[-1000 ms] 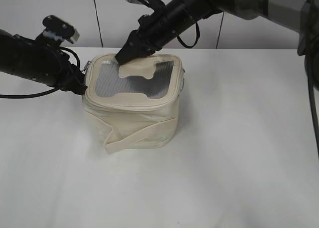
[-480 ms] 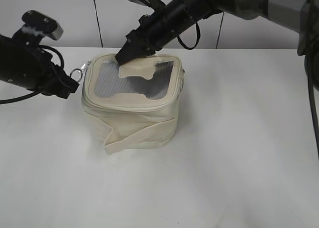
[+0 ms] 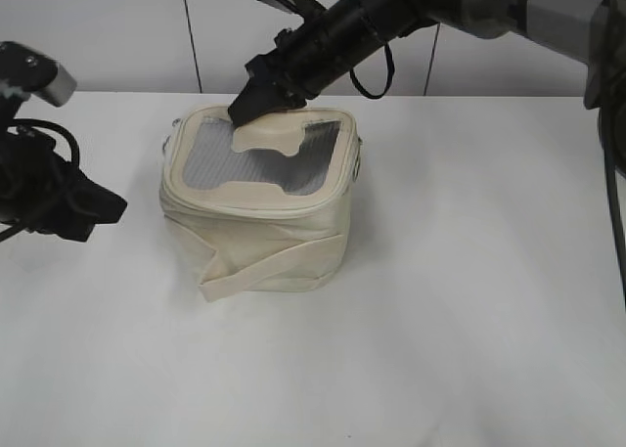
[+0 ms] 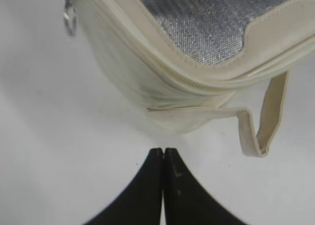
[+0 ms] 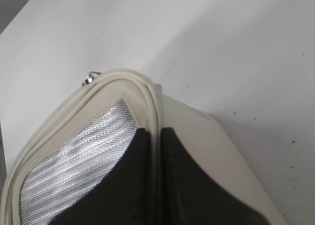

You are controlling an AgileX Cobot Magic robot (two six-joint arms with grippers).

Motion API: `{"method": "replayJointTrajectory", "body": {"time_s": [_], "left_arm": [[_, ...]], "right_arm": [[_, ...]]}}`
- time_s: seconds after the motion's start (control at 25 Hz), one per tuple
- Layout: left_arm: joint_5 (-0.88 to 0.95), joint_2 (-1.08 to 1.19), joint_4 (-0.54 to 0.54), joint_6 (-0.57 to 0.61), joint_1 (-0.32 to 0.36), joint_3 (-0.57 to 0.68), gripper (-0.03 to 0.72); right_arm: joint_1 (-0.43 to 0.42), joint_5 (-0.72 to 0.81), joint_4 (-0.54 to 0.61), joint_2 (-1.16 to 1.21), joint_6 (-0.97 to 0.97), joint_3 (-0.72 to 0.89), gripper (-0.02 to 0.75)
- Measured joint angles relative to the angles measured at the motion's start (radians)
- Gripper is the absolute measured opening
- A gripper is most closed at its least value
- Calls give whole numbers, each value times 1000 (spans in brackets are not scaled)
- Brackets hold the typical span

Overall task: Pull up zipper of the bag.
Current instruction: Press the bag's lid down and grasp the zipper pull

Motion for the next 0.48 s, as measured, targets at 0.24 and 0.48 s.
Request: {"method": "replayJointTrajectory", "body": {"time_s": [0.24, 0.48], "left_arm": [[-180, 4, -16, 0, -1, -1, 148], [-239, 148, -17, 4, -1, -69, 498]], "right_arm": [[0, 0, 0, 0, 2, 0, 46], [0, 0, 0, 0, 1, 0, 46]]}}
